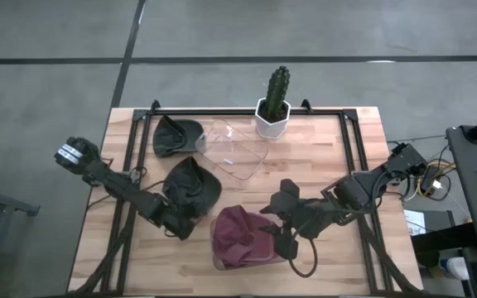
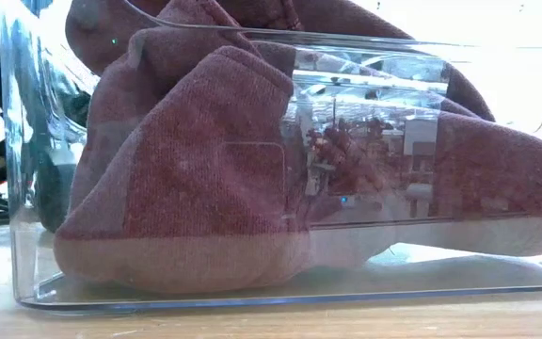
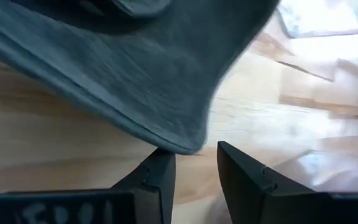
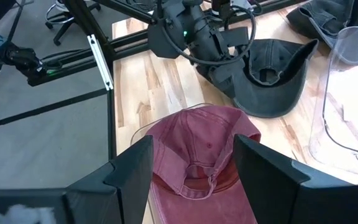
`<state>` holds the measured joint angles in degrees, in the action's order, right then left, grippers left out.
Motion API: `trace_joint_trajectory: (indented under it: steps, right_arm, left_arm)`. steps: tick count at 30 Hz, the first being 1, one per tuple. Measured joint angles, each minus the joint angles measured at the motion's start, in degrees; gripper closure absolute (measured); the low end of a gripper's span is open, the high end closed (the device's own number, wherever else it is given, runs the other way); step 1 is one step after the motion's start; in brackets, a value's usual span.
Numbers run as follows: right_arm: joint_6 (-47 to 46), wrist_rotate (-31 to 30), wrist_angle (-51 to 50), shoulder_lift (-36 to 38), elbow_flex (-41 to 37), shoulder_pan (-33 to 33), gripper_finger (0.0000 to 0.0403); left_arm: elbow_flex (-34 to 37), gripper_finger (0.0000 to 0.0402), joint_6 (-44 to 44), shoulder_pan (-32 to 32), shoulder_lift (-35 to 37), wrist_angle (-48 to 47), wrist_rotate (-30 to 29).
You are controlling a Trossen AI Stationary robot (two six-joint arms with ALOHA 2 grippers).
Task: Pick & Place hat
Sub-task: Put the bottom black cap into the top transparent bin
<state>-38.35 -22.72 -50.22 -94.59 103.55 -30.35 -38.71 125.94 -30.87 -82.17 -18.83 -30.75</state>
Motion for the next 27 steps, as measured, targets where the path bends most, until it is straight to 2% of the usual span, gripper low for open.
trace_joint_trajectory:
  steps: [6, 11, 17, 24, 27]
  right_arm:
    - [0.5, -0.3, 0.0, 0.0, 0.0, 0.0, 0.0188]
    - [1.4, -1.5, 0.0, 0.0, 0.0, 0.0, 0.0188]
    - [2.0, -2.0, 0.3, -0.2, 0.0, 0.1, 0.0188]
    - [2.3, -2.9, 3.1, -0.3, 0.0, 0.1, 0.0188]
    - [2.1, -3.2, 3.3, -0.3, 0.0, 0.3, 0.0188]
  left_arm:
    - [2.4, 0.0291, -0.2, 3.0, 0.0, 6.8, -0.2]
    - [2.4, 0.0291, -0.4, 3.6, 0.0, 6.9, -0.2]
    - [2.4, 0.0291, -4.6, 4.2, 0.0, 6.7, -1.1]
    - [2.4, 0.0292, -4.4, 5.0, -1.7, 4.4, -2.4]
    - [2.4, 0.0310, -4.2, 5.0, -2.1, 4.5, -3.0]
